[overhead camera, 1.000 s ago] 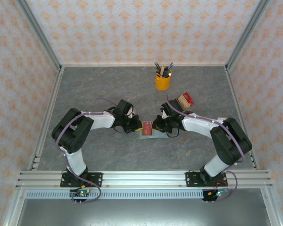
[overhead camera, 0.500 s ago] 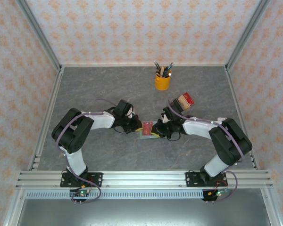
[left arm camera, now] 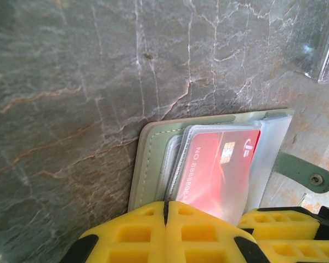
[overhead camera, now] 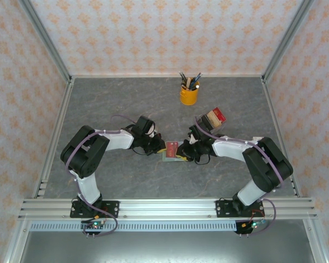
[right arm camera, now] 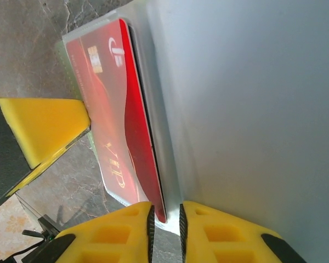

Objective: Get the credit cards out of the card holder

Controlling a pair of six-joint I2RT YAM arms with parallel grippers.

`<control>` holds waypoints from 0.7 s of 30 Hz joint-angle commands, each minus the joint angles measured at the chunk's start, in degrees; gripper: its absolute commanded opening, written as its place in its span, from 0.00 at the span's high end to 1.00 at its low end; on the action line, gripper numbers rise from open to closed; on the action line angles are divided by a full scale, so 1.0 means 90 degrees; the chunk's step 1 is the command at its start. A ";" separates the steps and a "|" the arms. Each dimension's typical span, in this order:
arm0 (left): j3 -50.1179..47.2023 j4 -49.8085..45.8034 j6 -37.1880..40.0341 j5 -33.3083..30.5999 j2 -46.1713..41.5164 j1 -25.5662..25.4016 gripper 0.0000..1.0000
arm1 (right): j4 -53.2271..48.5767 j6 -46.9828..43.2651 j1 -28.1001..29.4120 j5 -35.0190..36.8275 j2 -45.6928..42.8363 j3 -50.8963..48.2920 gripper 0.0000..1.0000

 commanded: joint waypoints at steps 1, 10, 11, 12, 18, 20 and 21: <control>-0.0495 -0.1318 -0.0049 -0.1035 0.0766 -0.0023 1.00 | 0.0201 -0.0003 0.0077 -0.0168 0.0087 -0.0036 0.79; -0.0548 -0.1295 -0.0069 -0.1015 0.0759 -0.0019 1.00 | 0.0818 0.0212 0.0093 -0.0403 0.0313 -0.0082 0.82; -0.0557 -0.1290 -0.0080 -0.1015 0.0754 -0.0027 1.00 | 0.0899 0.0231 0.0093 -0.0395 0.0311 -0.0102 0.83; -0.0572 -0.1277 -0.0082 -0.1013 0.0747 -0.0020 1.00 | 0.1011 0.0281 0.0091 -0.0363 0.0289 -0.0143 0.84; -0.0606 -0.1271 -0.0108 -0.1005 0.0679 -0.0023 1.00 | 0.1256 0.0409 0.0053 -0.0155 0.0129 -0.0243 0.94; -0.0600 -0.1290 -0.0088 -0.1014 0.0650 -0.0022 1.00 | 0.1205 0.0414 0.0027 -0.0083 0.0090 -0.0248 1.00; -0.0589 -0.1312 -0.0071 -0.1024 0.0637 -0.0020 1.00 | 0.1138 0.0407 0.0013 -0.0022 0.0049 -0.0250 1.00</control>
